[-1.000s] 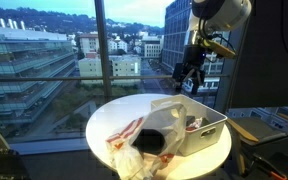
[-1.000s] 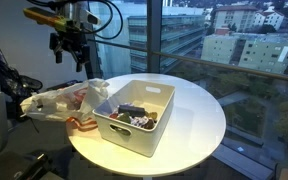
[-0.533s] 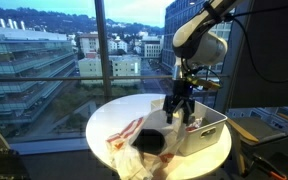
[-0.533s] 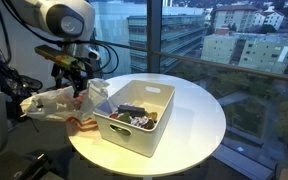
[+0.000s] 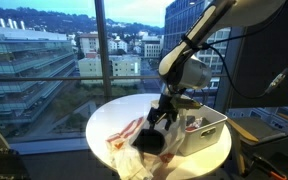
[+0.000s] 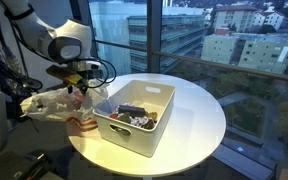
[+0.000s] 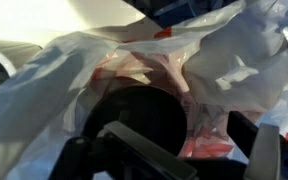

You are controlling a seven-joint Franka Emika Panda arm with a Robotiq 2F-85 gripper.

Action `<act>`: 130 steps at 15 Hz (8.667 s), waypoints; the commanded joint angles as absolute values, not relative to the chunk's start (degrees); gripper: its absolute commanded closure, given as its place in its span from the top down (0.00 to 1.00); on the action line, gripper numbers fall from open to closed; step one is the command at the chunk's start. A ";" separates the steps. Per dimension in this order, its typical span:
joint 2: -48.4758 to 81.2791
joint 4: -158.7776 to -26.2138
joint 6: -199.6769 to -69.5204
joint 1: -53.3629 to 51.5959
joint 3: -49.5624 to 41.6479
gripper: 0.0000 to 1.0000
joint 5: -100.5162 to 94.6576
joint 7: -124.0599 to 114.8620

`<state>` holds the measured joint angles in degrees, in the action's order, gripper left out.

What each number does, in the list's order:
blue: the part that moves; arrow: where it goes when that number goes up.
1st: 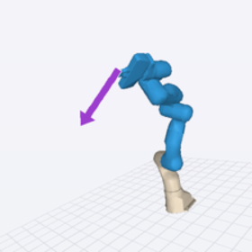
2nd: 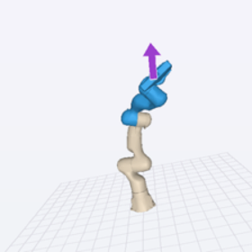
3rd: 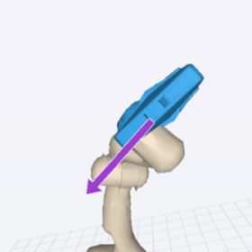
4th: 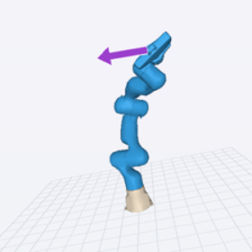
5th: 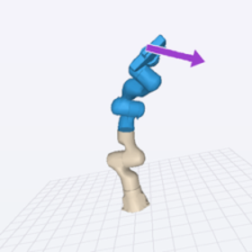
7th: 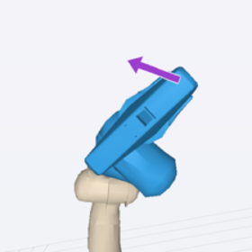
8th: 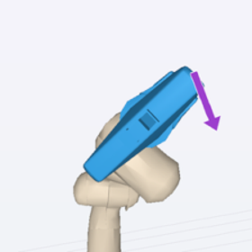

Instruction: Remove the black bowl from the plastic bag, put it in the white basket, remove the duster and toy moose from the white basket and put them in the plastic bag

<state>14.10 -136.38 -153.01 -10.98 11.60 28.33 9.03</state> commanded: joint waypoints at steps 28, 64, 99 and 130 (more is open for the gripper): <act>38.38 -132.55 -190.66 -16.57 8.52 0.45 17.64 -20.05; -1.49 -128.44 -100.39 -13.29 7.35 0.03 11.50 -35.42; 9.01 -137.71 -159.13 -5.41 -4.24 0.97 5.66 -32.03; 14.62 -136.46 -155.08 -31.05 -25.70 0.07 -22.67 -68.35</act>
<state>19.23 -135.61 -159.51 -32.65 -28.28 -18.34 -64.75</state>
